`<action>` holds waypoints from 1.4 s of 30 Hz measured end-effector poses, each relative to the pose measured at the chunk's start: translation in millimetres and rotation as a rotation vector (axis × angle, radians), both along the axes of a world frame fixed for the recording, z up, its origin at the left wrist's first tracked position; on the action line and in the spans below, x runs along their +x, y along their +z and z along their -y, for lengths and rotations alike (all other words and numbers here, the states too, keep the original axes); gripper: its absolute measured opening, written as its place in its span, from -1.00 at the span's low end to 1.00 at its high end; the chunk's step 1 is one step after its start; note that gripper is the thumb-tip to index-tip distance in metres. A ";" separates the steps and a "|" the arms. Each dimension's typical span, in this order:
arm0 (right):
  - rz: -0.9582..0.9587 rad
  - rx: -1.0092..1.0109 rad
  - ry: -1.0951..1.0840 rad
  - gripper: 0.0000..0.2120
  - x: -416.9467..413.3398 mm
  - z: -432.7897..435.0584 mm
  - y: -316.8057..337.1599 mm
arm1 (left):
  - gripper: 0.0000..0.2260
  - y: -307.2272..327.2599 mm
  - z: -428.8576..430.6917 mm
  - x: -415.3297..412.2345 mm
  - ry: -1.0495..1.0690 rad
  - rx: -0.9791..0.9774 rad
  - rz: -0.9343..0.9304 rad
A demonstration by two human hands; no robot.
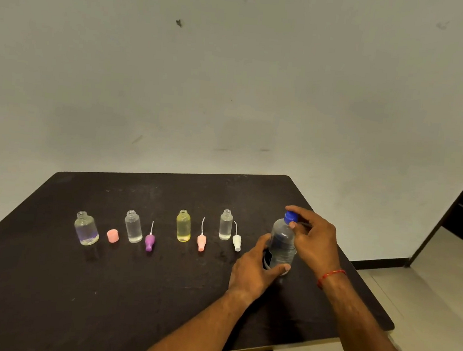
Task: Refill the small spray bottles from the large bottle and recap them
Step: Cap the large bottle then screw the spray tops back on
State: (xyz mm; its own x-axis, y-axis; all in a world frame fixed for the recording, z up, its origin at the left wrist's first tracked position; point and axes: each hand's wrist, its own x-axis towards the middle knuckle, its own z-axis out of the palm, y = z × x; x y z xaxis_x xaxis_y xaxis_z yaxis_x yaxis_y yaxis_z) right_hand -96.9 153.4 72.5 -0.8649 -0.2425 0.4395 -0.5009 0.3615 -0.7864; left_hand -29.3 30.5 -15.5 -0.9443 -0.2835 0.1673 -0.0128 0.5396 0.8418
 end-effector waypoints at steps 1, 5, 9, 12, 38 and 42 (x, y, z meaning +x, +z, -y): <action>-0.010 -0.007 -0.023 -0.69 0.8 0.9 0.8 | -0.36 -0.1 0.2 0.3 0.001 0.003 -0.001; -0.027 -0.028 -0.074 -0.73 2.9 3.8 4.9 | -0.38 0.3 0.1 1.6 0.011 0.004 -0.006; 0.024 -0.004 0.001 -0.56 1.7 2.3 5.1 | -0.38 0.6 0.3 2.0 0.014 0.008 -0.010; 0.015 -0.012 0.033 -0.59 0.5 -0.4 2.5 | -0.37 0.7 0.2 1.9 0.014 0.008 -0.008; -0.047 0.068 -0.123 -0.70 1.1 7.4 8.4 | -0.34 1.0 -1.2 0.6 0.013 0.010 0.010; -0.044 0.084 -0.002 -0.61 1.4 1.0 5.3 | -0.34 1.2 -0.1 0.0 0.011 0.004 0.013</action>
